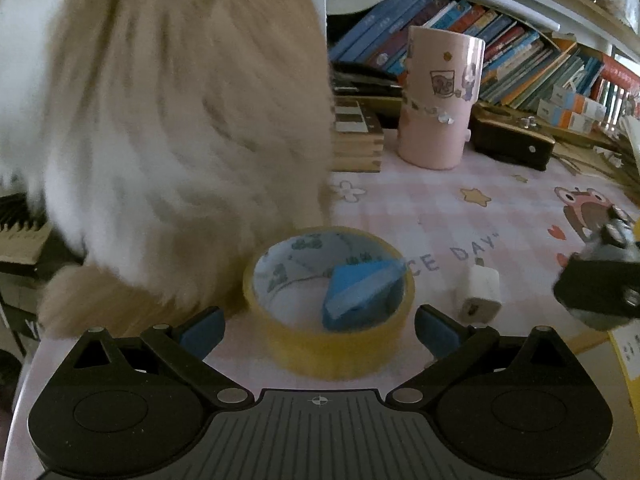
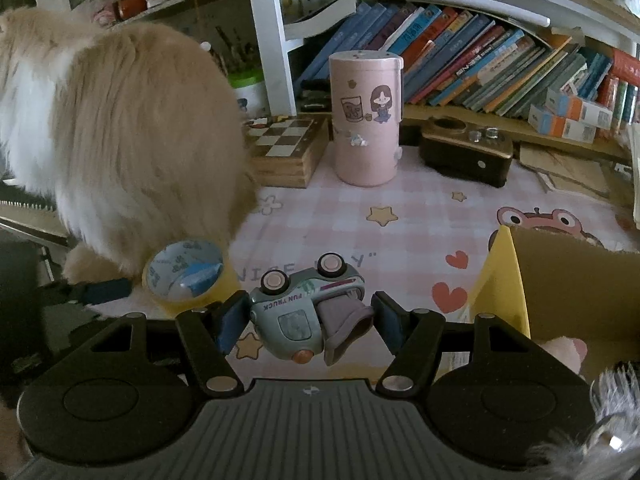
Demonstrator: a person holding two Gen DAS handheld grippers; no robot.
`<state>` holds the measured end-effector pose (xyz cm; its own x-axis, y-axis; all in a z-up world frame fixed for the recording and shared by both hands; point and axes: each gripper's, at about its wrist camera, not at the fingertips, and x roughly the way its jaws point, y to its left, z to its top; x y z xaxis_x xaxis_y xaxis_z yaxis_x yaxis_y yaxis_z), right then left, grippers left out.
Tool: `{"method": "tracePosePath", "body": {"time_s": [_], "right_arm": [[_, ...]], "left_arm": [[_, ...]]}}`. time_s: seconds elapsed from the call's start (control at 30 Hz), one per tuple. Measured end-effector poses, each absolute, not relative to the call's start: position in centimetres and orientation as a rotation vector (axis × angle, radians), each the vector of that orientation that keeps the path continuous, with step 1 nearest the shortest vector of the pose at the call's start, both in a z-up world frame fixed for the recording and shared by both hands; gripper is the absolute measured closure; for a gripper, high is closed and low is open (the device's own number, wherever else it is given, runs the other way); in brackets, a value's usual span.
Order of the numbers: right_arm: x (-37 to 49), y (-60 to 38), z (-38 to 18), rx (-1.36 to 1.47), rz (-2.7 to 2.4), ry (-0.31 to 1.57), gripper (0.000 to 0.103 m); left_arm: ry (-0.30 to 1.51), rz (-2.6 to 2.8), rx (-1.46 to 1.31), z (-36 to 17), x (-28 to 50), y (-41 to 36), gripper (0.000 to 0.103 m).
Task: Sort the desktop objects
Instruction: 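Grasp yellow tape roll with left tool while right tool lifts toy truck, then carry tape roll with left tool while right tool carries toy truck toward yellow box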
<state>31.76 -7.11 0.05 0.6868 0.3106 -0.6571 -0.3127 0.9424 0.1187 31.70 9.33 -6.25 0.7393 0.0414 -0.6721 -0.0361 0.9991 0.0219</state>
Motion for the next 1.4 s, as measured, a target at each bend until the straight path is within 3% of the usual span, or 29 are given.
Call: {"method": "tracePosePath", "body": {"time_s": [0.2,0.3,1.4], "right_arm": [[31.6,-7.1,0.1,-0.003,0.343,0.74,0.039],[31.3,-7.0,0.2,-0.006,0.335,0.74,0.039],[21.3,-6.3,2.1,-0.002,0.268,0.696,0.039]], "left_arm": [[0.718,0.035,0.014,-6.6,32.7,9.0,0.002],[0.715,0.022,0.037,-6.8,32.7,8.7,0.012],[0.596,-0.093,-0.015,0.3,18.4,11.7,0.012]]}}
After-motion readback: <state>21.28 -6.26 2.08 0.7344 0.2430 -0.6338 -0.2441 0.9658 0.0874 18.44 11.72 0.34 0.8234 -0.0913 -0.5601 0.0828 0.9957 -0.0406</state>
